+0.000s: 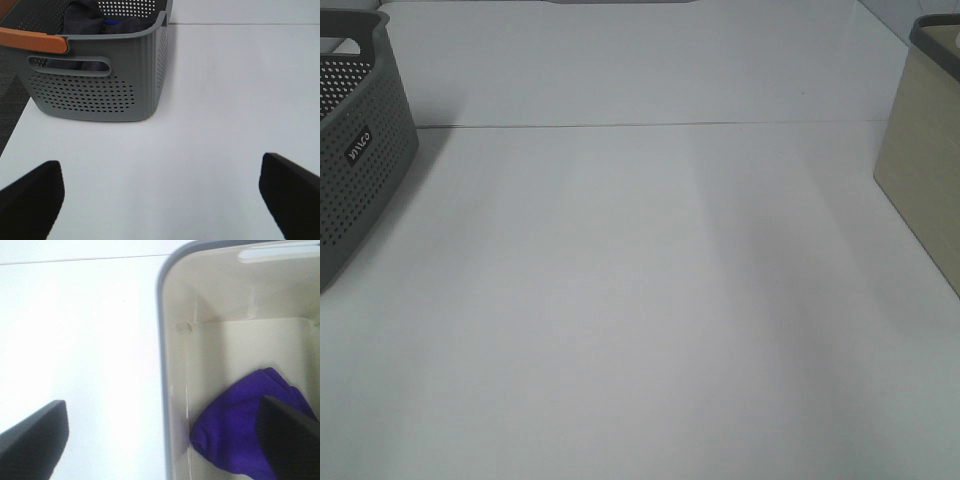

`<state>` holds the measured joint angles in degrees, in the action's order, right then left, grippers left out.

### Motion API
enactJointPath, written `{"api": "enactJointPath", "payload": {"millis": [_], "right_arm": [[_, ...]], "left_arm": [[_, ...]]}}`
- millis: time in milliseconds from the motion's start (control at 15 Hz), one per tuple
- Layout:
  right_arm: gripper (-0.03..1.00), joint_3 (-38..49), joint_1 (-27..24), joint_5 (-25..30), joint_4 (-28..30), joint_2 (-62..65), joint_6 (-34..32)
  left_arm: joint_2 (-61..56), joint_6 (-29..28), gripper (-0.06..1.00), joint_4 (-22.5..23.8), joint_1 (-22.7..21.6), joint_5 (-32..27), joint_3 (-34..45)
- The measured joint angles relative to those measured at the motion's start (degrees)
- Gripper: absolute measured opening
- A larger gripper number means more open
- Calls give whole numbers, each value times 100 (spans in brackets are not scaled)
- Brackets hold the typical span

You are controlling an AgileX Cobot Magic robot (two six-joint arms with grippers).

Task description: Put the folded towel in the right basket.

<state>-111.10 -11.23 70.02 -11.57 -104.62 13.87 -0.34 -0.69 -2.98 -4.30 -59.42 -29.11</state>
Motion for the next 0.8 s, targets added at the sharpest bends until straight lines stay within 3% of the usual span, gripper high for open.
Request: {"api": "enactJointPath", "payload": {"millis": [67, 200, 267, 467, 733, 800], "right_arm": [[97, 132, 567, -23, 561, 241, -401], [97, 699, 1140, -34, 940, 859, -854], [97, 957, 1249, -34, 951, 1106, -928], [97, 2888, 1581, -166, 968, 3008, -1238], [97, 5300, 1616, -355, 911, 6113, -1215], [97, 6205, 1616, -138, 911, 7729, -1192]], "left_arm": [[0, 0, 99, 0, 0, 0, 0], [0, 0, 99, 0, 0, 0, 0], [0, 0, 99, 0, 0, 0, 0], [0, 0, 99, 0, 0, 0, 0], [0, 0, 99, 0, 0, 0, 0], [0, 0, 99, 0, 0, 0, 0]]}}
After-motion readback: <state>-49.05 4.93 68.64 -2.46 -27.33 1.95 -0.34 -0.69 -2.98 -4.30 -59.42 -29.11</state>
